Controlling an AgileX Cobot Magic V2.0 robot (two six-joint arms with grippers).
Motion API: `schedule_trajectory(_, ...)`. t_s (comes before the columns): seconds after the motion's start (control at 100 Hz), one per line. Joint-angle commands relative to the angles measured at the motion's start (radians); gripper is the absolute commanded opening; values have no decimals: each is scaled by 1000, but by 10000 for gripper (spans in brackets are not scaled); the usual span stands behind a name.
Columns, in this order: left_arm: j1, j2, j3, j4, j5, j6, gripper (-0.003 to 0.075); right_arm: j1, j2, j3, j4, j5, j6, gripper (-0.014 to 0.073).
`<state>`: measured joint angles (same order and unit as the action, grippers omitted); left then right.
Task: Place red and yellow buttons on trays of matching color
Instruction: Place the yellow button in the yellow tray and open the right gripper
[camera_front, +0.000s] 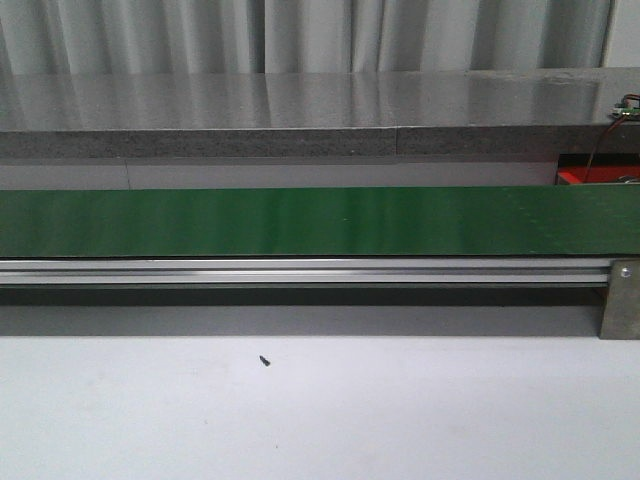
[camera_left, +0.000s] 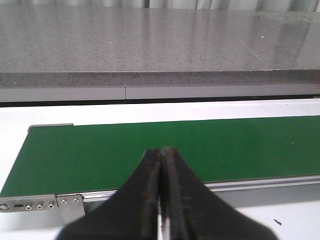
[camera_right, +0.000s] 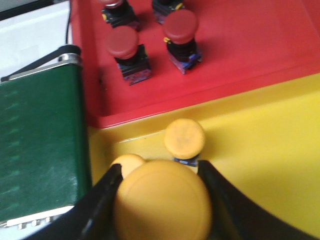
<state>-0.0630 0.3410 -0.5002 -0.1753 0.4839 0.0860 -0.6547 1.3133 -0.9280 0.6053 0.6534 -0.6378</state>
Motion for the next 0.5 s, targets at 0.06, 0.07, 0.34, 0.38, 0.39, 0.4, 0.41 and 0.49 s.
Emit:
schedule_trajectory(0.06, -7, 7, -27, -14, -79, 4, -20, -20, 30, -7, 21, -122, 4, 203)
schedule_trajectory(0.07, -7, 7, -27, -14, -77, 4, -19, -20, 34, -7, 21, -124, 4, 203)
schedule_trajectory(0.34, -7, 7, -27, -14, -71, 4, -20, -19, 167, -7, 26, -165, 4, 203)
schedule_trajectory(0.38, -7, 7, -27, -14, -71, 4, -20, -18, 186, -7, 26, -170, 3, 203)
schedule_trajectory(0.39, -7, 7, -27, -14, -71, 4, -20, -18, 192, -7, 26, -171, 2, 203)
schedule_trajectory(0.4, -7, 7, -27, -14, -71, 4, -19, -17, 195, -7, 26, -171, 2, 203)
schedule_trajectory(0.41, -7, 7, -27, -14, -71, 4, -20, -17, 198, -7, 26, -173, 2, 203)
schedule_trajectory(0.49, -7, 7, -27, -14, -71, 4, -20, -6, 226, -6, 26, -179, -11, 203)
